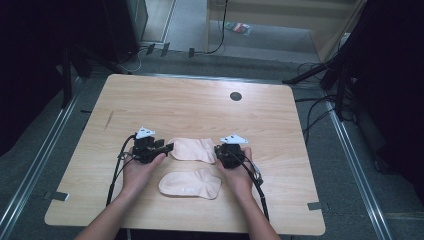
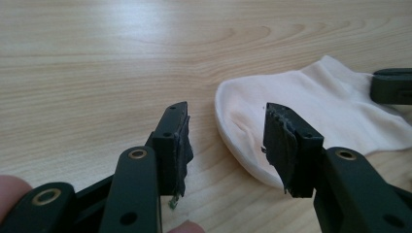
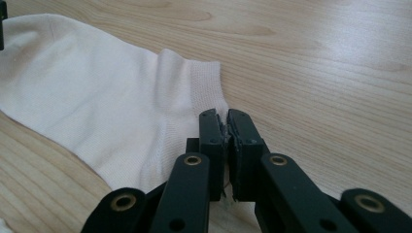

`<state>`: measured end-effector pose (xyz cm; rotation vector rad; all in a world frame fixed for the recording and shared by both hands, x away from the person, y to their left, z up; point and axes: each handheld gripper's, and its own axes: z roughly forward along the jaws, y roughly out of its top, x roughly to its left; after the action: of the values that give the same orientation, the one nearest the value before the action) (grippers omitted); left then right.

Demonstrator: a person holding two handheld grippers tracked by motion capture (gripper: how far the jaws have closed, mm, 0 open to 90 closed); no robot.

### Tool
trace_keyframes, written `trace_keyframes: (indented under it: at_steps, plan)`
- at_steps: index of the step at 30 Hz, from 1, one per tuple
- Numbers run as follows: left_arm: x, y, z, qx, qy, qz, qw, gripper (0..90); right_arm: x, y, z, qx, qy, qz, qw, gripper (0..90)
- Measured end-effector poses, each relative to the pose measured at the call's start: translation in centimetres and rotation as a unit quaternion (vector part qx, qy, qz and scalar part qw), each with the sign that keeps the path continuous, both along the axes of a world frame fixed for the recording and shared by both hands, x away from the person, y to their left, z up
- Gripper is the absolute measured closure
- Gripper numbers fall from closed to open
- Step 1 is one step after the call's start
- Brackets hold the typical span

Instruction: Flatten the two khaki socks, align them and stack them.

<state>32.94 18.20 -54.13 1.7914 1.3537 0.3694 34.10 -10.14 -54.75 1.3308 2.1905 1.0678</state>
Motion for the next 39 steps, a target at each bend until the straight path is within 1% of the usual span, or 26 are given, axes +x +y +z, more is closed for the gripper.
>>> trace_keyframes:
  at_steps: [3, 5, 8, 10, 12, 14, 16, 18, 20, 23, 30, 34, 37, 39]
  plan:
    - [0.2, -0.2, -0.1, 0.012, 0.005, 0.005, 0.9999, 54.3, -0.1, 0.1, -0.1, -0.005, -0.007, 0.0, 1.0, 86.9]
    - [0.3, -0.3, -0.2, 0.021, 0.009, 0.004, 0.9997, 56.7, -0.2, 0.1, -0.1, -0.003, -0.006, -0.002, 1.0, 86.9]
    - [0.4, -0.3, -0.3, 0.025, 0.017, 0.002, 0.9995, 66.2, -0.2, 0.1, -0.1, -0.003, -0.008, -0.001, 1.0, 86.9]
    - [0.4, -0.4, -0.5, 0.028, 0.025, 0.002, 0.9993, 71.2, -0.2, 0.2, -0.1, -0.008, -0.011, 0.001, 0.9999, 86.9]
    - [0.5, -0.4, -0.5, 0.032, 0.025, 0.005, 0.9992, 75.7, -0.2, 0.2, -0.1, -0.011, -0.013, 0.001, 0.9999, 87.0]
    - [0.5, -0.4, -0.5, 0.027, 0.029, 0.0, 0.9992, 82.5, -0.3, 0.2, -0.1, -0.012, -0.015, 0.001, 0.9998, 87.0]
    - [0.5, -0.3, -0.5, 0.032, 0.028, -0.004, 0.9991, 88.7, -0.2, 0.2, -0.1, -0.011, -0.013, 0.0, 0.9998, 87.0]
    - [0.4, -0.2, -0.5, 0.031, 0.028, -0.008, 0.9991, 90.0, -0.2, 0.3, -0.1, -0.012, -0.014, 0.0, 0.9998, 87.1]
    - [0.4, -0.2, -0.4, 0.036, 0.024, -0.01, 0.999, 90.0, -0.2, 0.3, -0.1, -0.013, -0.016, 0.0, 0.9998, 87.2]
    - [0.2, 0.0, -0.2, 0.032, 0.02, -0.015, 0.9992, 90.0, -0.2, 0.2, -0.2, -0.013, -0.019, -0.006, 0.9997, 87.3]
    - [-0.2, 0.1, 0.4, 0.025, 0.008, -0.014, 0.9996, 90.0, -0.1, -0.1, 0.1, -0.008, -0.009, -0.016, 0.9998, 87.6]
    - [-0.4, 0.1, 0.7, 0.022, 0.001, -0.016, 0.9996, 90.0, -0.3, -0.1, 0.6, -0.003, -0.018, -0.017, 0.9997, 87.6]
    - [-0.6, 0.1, 1.0, 0.019, -0.003, -0.016, 0.9997, 90.0, -0.5, -0.1, 1.2, -0.004, -0.027, -0.011, 0.9996, 87.7]
    - [-0.9, 0.2, 1.3, 0.018, -0.007, -0.017, 0.9997, 90.0, -0.7, -0.1, 1.7, -0.002, -0.028, -0.012, 0.9995, 87.6]
